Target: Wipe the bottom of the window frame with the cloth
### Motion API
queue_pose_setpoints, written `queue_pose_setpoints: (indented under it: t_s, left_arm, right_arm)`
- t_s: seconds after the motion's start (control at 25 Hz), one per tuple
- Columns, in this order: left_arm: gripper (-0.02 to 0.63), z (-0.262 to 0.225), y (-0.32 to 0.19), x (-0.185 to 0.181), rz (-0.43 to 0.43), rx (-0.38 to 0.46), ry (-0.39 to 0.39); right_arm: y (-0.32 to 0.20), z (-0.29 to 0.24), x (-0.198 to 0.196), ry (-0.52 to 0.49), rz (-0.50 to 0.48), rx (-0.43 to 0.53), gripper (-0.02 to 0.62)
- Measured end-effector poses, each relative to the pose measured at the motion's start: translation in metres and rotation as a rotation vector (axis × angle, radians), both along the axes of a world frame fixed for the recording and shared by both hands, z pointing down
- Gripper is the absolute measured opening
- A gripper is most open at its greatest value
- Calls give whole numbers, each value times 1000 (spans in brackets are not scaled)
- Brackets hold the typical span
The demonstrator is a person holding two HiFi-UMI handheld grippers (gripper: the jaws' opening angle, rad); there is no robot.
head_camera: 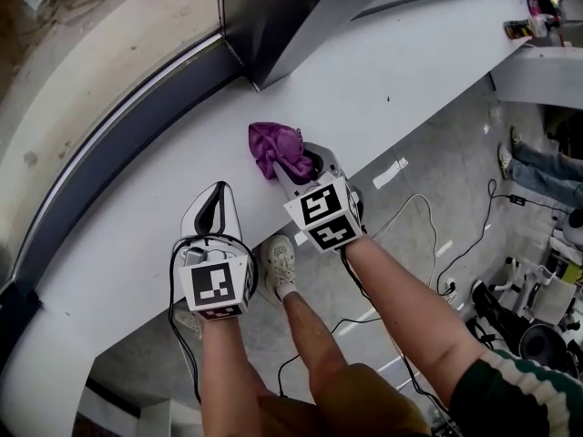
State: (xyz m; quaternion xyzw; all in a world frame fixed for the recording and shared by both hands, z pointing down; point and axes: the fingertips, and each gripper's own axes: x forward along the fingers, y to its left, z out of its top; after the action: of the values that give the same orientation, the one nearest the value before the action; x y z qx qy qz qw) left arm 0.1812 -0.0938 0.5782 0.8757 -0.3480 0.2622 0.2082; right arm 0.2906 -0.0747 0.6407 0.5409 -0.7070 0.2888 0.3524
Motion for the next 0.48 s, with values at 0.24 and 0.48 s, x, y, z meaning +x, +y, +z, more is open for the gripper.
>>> queue_pose_setpoints:
  t_s: [0.24, 0.48]
  left_arm:
    - [5, -8, 8, -7, 7, 24, 11]
    - [5, -8, 17, -15, -9, 19, -2]
  right_arm:
    - [14, -4, -3, 3, -1, -7, 153]
    - [29, -4, -6, 5, 9, -15, 153]
